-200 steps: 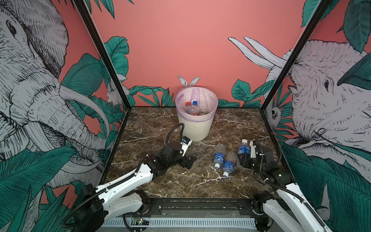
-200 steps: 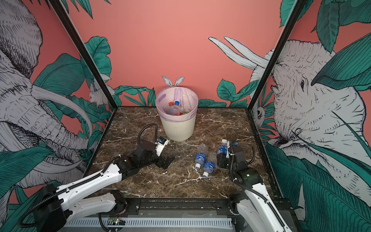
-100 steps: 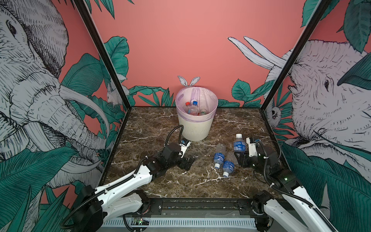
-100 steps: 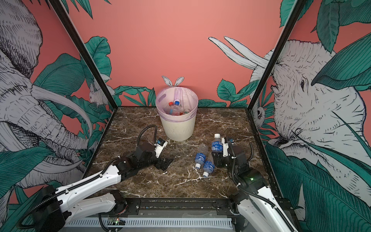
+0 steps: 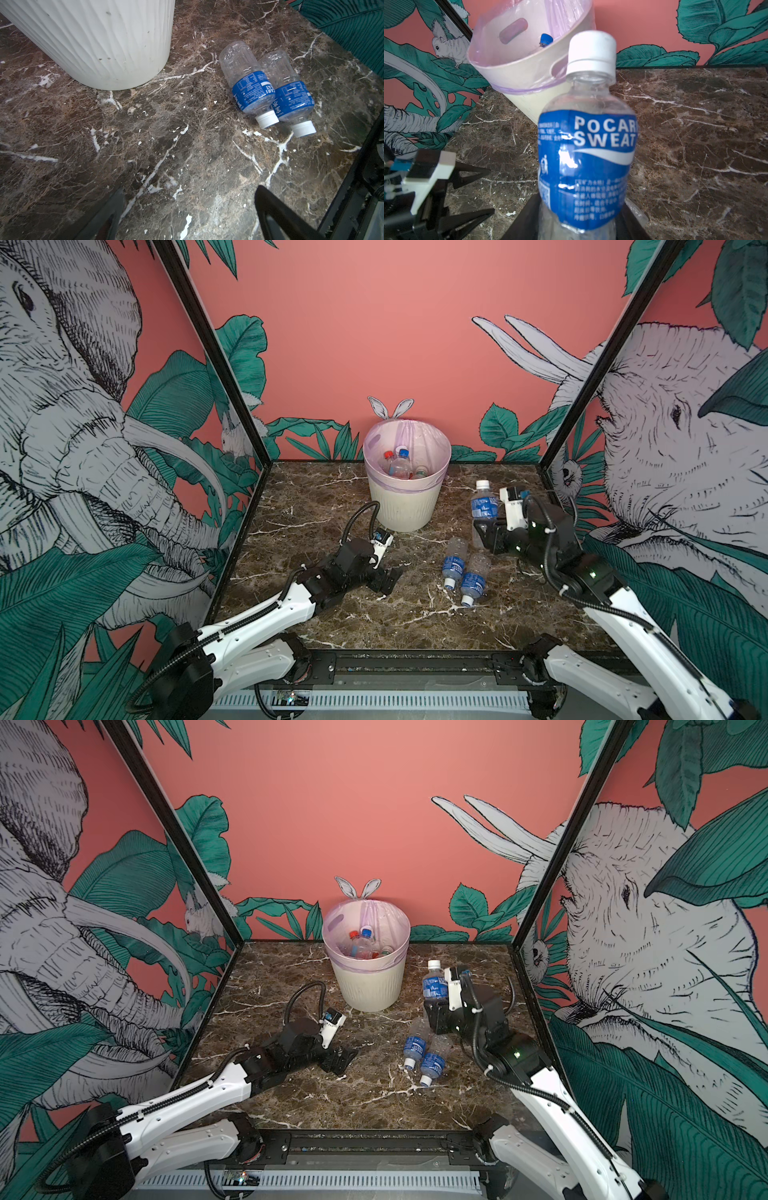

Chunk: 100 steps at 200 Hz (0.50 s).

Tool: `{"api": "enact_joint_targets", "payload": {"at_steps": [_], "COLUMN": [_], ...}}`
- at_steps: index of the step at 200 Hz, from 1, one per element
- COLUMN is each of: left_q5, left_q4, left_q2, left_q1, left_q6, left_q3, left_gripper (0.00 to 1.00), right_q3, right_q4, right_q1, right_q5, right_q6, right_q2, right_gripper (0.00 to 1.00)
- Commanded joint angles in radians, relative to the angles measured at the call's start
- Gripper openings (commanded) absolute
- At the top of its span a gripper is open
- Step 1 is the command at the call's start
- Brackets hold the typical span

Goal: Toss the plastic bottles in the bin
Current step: 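Carry the Pocari Sweat bottle over the bin and open the right gripper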

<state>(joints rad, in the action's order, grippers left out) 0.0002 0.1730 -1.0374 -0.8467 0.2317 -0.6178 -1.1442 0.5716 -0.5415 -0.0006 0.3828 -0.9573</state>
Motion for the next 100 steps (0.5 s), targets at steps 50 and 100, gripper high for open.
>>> {"api": "enact_joint_targets", "payload": {"at_steps": [50,100], "left_q5": [-0.046,-0.037], "left_q4": [0.028,0.045], "left_q2": [0.139,0.174], "left_q1": [-0.005,-0.005], "left_q6": [0.019,0.036], "left_q3": [0.047,0.052], "left_gripper": [0.98,0.99], "right_q3": [-1.068,-1.185], "right_q4": [0.146,0.165], "right_q1": [0.003,-0.005], "right_q5": [-0.083,-0.039], "right_q6": [-0.031,-0.011], "right_q2": [-0.795,-0.842], "right_gripper": [0.8,0.94]}}
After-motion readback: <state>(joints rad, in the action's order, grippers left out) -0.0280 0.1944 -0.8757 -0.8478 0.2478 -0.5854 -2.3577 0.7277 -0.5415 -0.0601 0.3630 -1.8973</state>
